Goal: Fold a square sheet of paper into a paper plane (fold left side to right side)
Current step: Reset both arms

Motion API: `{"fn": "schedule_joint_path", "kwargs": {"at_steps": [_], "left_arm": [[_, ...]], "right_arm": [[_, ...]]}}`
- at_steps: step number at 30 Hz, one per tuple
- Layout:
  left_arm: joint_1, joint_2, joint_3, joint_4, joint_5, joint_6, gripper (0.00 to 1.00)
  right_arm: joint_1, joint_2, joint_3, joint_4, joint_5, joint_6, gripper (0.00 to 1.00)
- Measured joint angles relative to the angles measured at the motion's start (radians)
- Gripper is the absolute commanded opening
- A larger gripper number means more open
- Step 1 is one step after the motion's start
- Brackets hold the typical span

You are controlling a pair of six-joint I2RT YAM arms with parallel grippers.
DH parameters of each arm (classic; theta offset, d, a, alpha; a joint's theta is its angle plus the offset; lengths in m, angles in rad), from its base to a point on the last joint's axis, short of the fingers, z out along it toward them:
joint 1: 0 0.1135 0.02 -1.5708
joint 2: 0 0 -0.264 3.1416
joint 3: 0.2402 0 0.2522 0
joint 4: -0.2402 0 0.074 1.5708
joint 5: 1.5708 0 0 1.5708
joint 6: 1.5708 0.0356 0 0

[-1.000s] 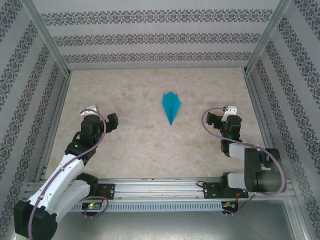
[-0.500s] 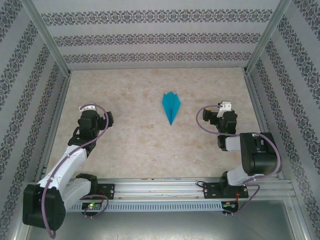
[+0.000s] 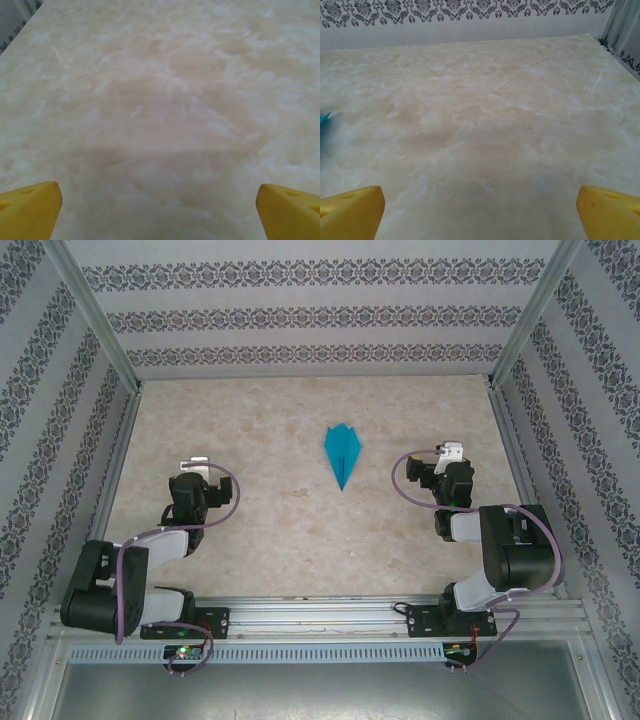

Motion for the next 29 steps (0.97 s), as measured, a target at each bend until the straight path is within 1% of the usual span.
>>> {"fn": "schedule_joint_path", "kwargs": {"at_steps": [5, 8, 12, 15, 19, 29], "left_arm": [[0.006, 0.076, -0.001, 0.148, 0.071, 0.042, 1.0], [0.018, 0.145, -0.001, 0.243, 0.113, 0.055, 1.0], [0.035, 0.25, -0.002, 0.341, 0.141, 0.063, 1.0], [0.061, 0.267, 0.002, 0.344, 0.153, 0.057, 1.0], [0.097, 0.267, 0.049, 0.33, 0.162, 0.039, 1.0], [0.097, 0.267, 0.058, 0.329, 0.168, 0.031, 1.0]], "right_arm": [[0.0, 0.0, 0.0, 0.0, 0.0, 0.0, 0.98], [0.0, 0.0, 0.0, 0.0, 0.0, 0.0, 0.98], [0.0, 0.0, 0.0, 0.0, 0.0, 0.0, 0.98], [0.0, 0.0, 0.0, 0.0, 0.0, 0.0, 0.98], [0.0, 0.0, 0.0, 0.0, 0.001, -0.001, 0.98], [0.013, 0.0, 0.0, -0.004, 0.008, -0.02, 0.98]]}}
